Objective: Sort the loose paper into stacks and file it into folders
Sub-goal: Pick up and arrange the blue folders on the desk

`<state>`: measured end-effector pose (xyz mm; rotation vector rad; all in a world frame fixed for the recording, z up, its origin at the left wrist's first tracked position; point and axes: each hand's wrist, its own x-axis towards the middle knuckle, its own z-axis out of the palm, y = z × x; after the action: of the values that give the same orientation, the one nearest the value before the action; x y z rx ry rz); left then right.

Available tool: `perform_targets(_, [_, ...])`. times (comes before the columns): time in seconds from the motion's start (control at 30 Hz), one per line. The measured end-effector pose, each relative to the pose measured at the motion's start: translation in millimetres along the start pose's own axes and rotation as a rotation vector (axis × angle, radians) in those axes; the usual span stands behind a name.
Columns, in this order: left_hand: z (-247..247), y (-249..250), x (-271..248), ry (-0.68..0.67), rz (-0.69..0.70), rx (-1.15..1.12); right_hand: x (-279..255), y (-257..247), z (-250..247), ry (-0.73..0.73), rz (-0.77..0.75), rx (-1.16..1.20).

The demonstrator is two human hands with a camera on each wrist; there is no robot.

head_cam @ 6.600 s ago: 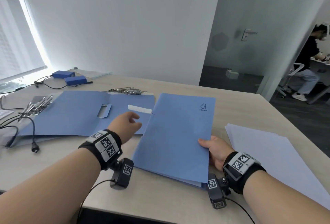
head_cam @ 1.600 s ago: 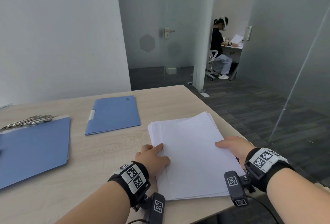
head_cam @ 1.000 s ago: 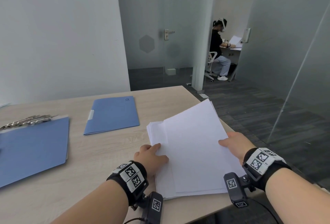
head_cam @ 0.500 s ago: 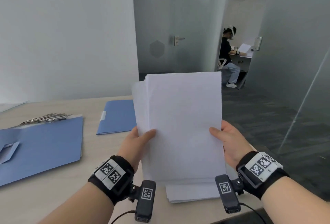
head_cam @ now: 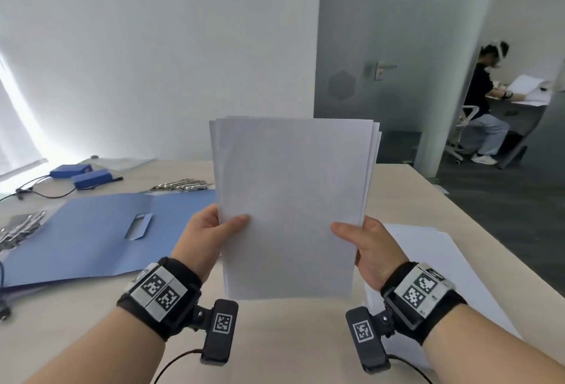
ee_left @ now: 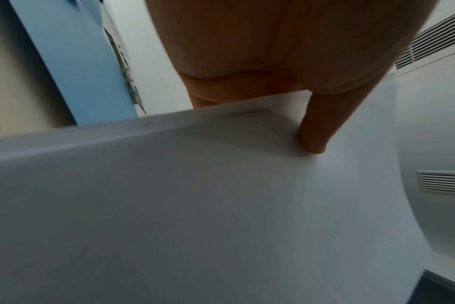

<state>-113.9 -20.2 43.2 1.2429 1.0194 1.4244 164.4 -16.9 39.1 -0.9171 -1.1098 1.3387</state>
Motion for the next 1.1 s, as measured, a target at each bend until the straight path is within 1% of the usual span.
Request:
perform_targets(0.1, [-16.3,-6.4,-7.6,0.011,-0.041,0.011,2.3,14.0,10.6,-0.080,0.048,-0.007])
perform_targets(0.2, [-17.1,-17.7,-19.7,-0.049,-0.104,0.045,-0.2,24.0,12.5,-0.167,0.050,-0.026])
perform_targets(0.3, [-12.4,-23.6,-25.0,-0.092,-0.143,0.030,1.1,25.6,14.9,-0.194,0.034,-0.032])
perform_targets(0.37, [-9.2,-21.9,-23.3,-0.083,-0.140,0.028,4.7,22.6,15.9,-0.186,0.018,-0.040])
perform_targets(0.53, [-11.1,-19.2,-15.7,-0.070,-0.065,0.054,10.2,17.8,17.3,-0.142,-0.023,-0.047])
perform_targets(0.7, [-18.9,-36.9,-26.1,-0.156,-0.155,0.164,2.9,33.4,15.7,-0.145,0.056,-0.210])
perform_targets(0.8, [-23.0,-40.3,-23.7,-0.159,-0.167,0.220,3.5,33.4,16.5,-0.123,0.065,-0.328])
perform_targets(0.9, [-27.2,-32.5,-14.6,-0.162,-0.186,0.305,6.1,28.3,21.7,-0.078,0.054,-0.476])
perform_targets(1.0, [-34.9,-21.1,-4.0,-0.174,-0.191,0.416,11.4,25.8,25.6,-0.004,0.038,-0.466])
perform_targets(1.03, [-39.5,-18.1,1.3,-0.177,-0.171,0.520,13.3,25.5,25.6,0.029,0.040,-0.422])
perform_targets(1.1, [-55.0,-16.4,15.1,-0.173,-0.128,0.809,17.6,25.5,23.6,0.111,0.052,-0.325])
